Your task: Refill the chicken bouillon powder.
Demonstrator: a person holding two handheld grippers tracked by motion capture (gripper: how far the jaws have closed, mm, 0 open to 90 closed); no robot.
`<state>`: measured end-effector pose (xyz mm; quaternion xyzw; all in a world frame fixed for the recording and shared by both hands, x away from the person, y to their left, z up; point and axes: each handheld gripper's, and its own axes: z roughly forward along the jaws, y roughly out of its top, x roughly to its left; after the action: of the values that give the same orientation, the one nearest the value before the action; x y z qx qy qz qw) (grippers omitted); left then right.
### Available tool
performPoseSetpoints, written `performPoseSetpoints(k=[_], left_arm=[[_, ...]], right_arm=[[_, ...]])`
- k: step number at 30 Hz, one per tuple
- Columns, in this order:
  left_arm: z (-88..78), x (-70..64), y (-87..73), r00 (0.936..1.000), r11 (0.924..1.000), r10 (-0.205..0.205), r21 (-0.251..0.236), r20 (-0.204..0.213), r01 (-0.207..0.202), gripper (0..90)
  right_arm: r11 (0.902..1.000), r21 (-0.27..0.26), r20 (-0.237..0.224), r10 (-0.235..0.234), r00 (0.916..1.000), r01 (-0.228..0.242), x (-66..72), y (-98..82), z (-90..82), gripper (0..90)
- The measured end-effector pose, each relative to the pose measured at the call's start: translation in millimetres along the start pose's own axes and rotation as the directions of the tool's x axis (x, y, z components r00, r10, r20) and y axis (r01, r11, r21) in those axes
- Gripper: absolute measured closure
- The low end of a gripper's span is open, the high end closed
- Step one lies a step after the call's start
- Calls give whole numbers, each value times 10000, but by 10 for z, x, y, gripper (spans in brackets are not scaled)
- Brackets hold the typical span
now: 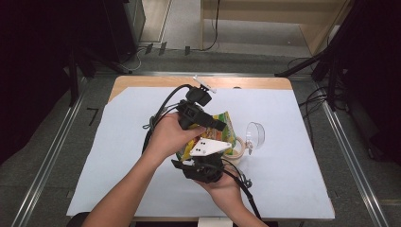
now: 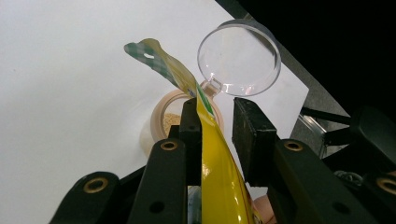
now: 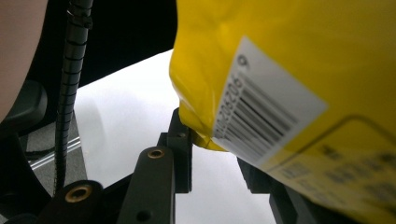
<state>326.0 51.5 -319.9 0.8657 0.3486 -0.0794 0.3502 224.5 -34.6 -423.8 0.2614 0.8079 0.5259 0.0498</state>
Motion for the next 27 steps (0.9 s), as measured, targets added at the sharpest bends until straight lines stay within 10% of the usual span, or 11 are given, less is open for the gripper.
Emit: performPoseSetpoints(k=[27], left_arm=[[3, 13, 3, 10000, 10000, -40, 25, 71, 40, 745]], right_arm=[[9999, 82, 51, -92, 9999, 92, 0, 4, -11, 705]])
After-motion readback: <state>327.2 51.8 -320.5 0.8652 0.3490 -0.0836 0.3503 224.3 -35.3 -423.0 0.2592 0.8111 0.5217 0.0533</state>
